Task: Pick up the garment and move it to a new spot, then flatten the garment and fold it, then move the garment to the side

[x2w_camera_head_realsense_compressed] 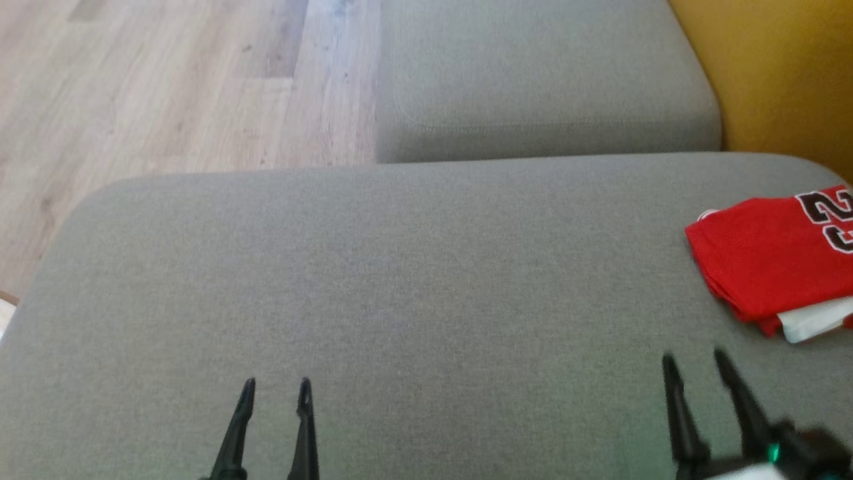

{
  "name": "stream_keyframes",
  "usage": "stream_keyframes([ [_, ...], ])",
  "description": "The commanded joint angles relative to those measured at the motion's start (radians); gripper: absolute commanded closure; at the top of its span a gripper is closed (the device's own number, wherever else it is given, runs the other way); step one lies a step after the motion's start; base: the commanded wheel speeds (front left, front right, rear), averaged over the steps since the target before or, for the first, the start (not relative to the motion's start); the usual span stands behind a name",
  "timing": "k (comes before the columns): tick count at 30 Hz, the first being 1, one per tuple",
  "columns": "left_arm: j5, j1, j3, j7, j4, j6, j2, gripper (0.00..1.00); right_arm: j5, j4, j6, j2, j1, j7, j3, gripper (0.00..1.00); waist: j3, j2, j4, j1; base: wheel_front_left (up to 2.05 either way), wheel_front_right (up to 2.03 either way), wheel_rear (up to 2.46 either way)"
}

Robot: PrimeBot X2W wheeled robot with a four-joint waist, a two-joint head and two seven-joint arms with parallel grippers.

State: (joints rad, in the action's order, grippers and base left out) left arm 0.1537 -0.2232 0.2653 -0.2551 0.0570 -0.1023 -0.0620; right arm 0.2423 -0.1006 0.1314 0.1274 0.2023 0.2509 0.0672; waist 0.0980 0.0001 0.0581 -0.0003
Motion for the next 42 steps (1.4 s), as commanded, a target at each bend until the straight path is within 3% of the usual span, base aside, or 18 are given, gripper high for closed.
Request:
stream_keyframes([
  [1, -0.012, 0.018, -0.049, -0.007, -0.044, 0.006, 0.004, 0.00, -0.037, 0.059, -0.001, -0.008, 0.009, 0.011, 0.010, 0.00, 0.019, -0.0001, 0.004, 0.0003, 0.00, 0.00, 0.00],
  [14, -0.040, -0.026, -0.088, -0.007, -0.047, 0.030, 0.010, 0.00, -0.090, 0.091, -0.001, -0.041, 0.069, 0.011, 0.006, 0.00, 0.044, -0.0001, 0.000, 0.0003, 0.00, 0.00, 0.00],
  [15, -0.035, -0.055, -0.050, 0.000, -0.016, 0.031, 0.002, 1.00, -0.085, 0.055, 0.000, -0.051, 0.107, 0.000, -0.013, 1.00, 0.044, -0.0001, 0.000, 0.0003, 0.00, 0.00, 0.00],
  [42, 0.294, 0.021, -0.089, 0.057, 0.055, 0.072, -0.012, 1.00, 0.231, -0.012, 0.000, -0.043, 0.026, -0.061, -0.025, 1.00, 0.014, -0.0001, -0.012, 0.0003, 0.00, 0.00, 0.00],
])
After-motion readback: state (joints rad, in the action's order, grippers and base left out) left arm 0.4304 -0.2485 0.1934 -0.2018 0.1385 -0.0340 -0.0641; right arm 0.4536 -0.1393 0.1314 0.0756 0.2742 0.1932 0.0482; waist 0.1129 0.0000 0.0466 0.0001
